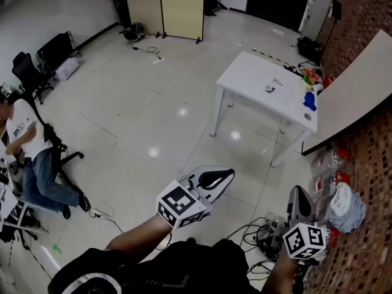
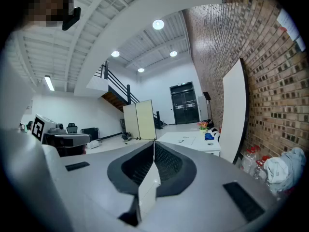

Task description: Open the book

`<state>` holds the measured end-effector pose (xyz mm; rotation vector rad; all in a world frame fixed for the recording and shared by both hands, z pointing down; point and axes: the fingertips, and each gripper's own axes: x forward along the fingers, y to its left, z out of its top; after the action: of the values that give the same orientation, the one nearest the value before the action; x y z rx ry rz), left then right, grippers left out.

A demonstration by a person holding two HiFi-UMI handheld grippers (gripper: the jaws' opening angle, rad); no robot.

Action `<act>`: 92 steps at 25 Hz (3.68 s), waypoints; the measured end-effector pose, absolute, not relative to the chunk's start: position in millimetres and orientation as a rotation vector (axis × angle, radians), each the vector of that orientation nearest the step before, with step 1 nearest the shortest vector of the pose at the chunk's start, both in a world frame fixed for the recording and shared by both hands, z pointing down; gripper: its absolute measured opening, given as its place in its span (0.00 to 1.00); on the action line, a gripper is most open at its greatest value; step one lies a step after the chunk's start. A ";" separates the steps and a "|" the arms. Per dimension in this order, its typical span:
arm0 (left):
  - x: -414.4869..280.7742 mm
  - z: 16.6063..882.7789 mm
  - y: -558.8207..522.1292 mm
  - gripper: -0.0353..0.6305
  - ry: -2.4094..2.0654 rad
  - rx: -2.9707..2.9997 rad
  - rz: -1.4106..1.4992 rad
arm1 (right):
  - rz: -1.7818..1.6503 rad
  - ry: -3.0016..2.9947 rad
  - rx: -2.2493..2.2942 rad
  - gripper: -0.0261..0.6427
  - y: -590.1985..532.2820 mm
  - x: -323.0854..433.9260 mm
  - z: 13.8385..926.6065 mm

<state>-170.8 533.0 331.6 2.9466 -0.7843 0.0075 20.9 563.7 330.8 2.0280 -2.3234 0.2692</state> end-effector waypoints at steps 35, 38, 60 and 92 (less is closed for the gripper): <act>6.1 329.5 173.8 0.05 -0.860 2.943 0.143 | 0.310 -2.428 1.990 0.04 199.3 201.1 327.4; 14.7 336.2 135.0 0.05 -0.831 2.948 0.124 | 0.302 -2.399 2.001 0.04 163.6 207.2 334.3; 38.6 337.4 -149.1 0.05 -0.590 2.943 0.034 | 0.296 -2.159 2.169 0.04 -89.3 219.6 331.2; 197.9 534.4 -370.7 0.05 -0.673 2.572 0.652 | 1.059 -1.884 1.989 0.16 -310.1 385.6 574.6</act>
<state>197.9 -370.7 534.4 2.5720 -0.6727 0.6518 385.6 -310.1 574.6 1.9891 -1.8843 1.0588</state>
